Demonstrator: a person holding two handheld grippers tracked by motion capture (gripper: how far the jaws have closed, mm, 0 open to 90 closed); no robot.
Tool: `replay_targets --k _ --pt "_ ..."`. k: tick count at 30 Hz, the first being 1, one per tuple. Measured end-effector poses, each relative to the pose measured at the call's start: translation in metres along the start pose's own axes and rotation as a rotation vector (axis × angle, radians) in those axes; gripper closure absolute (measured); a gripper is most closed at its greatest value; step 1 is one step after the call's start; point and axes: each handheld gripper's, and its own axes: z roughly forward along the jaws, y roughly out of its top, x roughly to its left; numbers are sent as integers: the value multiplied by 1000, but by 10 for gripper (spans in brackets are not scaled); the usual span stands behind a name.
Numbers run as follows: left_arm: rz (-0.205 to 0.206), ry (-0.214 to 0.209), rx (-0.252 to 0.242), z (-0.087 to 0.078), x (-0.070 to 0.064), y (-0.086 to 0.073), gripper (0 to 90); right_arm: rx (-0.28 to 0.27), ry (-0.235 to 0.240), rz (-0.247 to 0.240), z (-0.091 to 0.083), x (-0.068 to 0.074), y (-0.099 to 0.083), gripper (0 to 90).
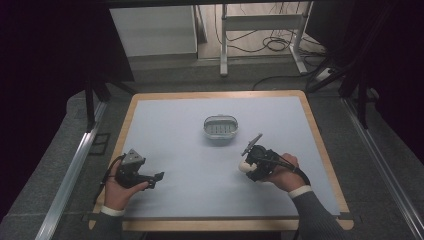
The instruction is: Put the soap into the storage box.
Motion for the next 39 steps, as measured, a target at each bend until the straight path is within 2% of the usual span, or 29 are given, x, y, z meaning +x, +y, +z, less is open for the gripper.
replay_targets --k 19,39 --pt "-2 0 5 1 0 0 72 -31 -18 -17 -7 -10 12 491" --pt "1 1 6 1 -1 0 72 -50 -25 -31 -5 -25 32 491"
